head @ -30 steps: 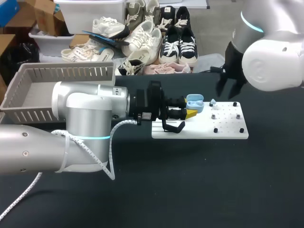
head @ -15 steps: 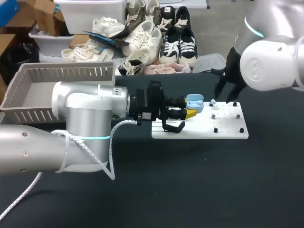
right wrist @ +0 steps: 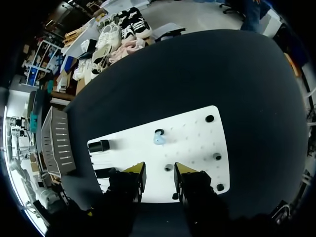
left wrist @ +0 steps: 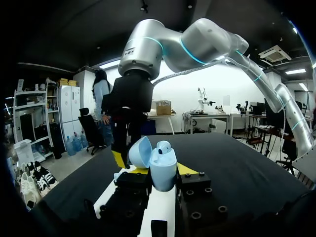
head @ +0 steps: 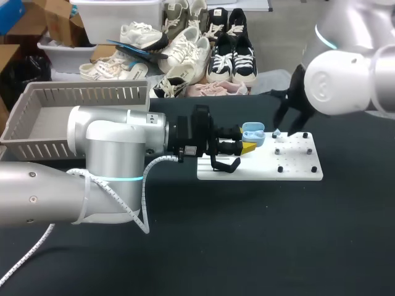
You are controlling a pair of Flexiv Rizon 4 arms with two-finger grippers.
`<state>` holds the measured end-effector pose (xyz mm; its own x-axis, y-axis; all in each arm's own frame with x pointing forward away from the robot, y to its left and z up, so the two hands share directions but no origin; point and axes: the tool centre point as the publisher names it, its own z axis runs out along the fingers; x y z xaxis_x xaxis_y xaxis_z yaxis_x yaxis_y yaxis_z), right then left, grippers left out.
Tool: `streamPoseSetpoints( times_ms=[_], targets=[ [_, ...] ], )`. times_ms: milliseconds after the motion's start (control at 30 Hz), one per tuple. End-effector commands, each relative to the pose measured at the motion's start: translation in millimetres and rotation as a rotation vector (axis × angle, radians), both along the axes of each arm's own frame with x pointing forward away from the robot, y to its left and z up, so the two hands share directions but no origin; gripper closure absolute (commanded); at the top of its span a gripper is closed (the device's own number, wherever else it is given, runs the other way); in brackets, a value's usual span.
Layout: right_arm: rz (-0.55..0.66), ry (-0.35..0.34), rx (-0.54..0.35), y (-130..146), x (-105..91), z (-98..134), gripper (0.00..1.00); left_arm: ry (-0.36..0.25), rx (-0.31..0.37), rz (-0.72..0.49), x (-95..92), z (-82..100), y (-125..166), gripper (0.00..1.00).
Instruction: Pick up each earbud case from the left stands, insert the matching earbuds, close the lid, and place the case in the box.
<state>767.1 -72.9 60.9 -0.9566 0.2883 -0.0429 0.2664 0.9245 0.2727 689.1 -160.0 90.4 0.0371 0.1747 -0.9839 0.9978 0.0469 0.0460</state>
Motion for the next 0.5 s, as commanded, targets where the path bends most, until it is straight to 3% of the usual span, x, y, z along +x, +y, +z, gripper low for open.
streamPoseSetpoints(
  times_ms=[33, 500],
  targets=[
    [-0.003, 0.013, 0.000, 1.4, 4.4, -3.6, 0.64, -0.002, -0.002, 0.005, -1.2, -0.5, -0.1, 1.00],
    [-0.018, 0.040, -0.003, 0.7, 12.4, -14.8, 0.64, -0.002, -0.002, 0.005, -1.2, -0.5, -0.1, 1.00]
  ],
)
